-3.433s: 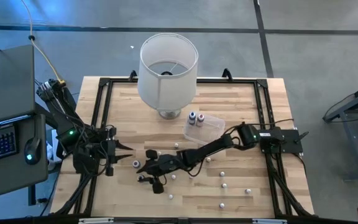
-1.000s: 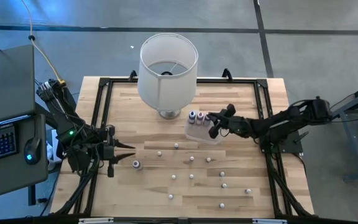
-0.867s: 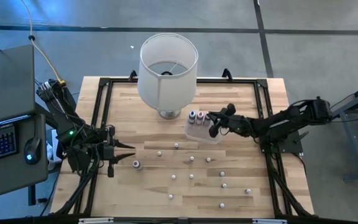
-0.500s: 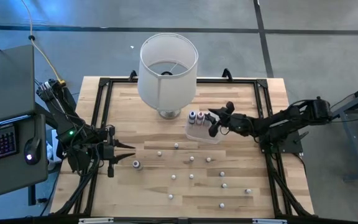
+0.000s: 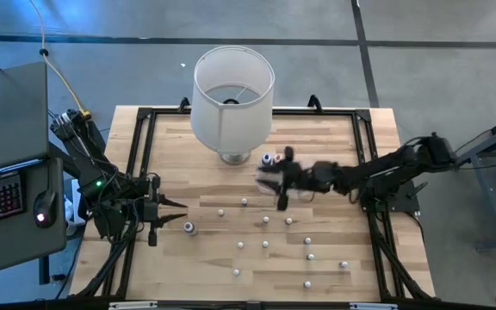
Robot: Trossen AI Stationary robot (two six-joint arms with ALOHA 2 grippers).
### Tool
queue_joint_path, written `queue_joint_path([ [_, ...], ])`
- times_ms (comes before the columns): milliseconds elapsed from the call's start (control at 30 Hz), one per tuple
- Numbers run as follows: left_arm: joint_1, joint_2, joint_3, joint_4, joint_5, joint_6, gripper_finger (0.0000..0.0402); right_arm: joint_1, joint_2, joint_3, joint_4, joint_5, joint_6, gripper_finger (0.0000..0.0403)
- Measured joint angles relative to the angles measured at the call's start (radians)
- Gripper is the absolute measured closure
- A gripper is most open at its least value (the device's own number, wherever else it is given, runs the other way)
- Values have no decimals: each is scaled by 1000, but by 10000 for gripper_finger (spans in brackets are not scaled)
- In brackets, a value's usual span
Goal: Pick & Place food coloring
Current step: Put the large violet food coloring bottle into the transparent bin
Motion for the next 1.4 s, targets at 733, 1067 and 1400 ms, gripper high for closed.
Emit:
queue_joint_path([
  [733,1,233,0,-135,214,-238,309,81,130,214,-171,102,-113,249],
  [1067,0,203,15,-178,189,-304,309,76,130,214,-179,102,-132,249],
  [1400,0,-53,204,-525,138,-323,309,70,130,214,-182,105,-154,249],
])
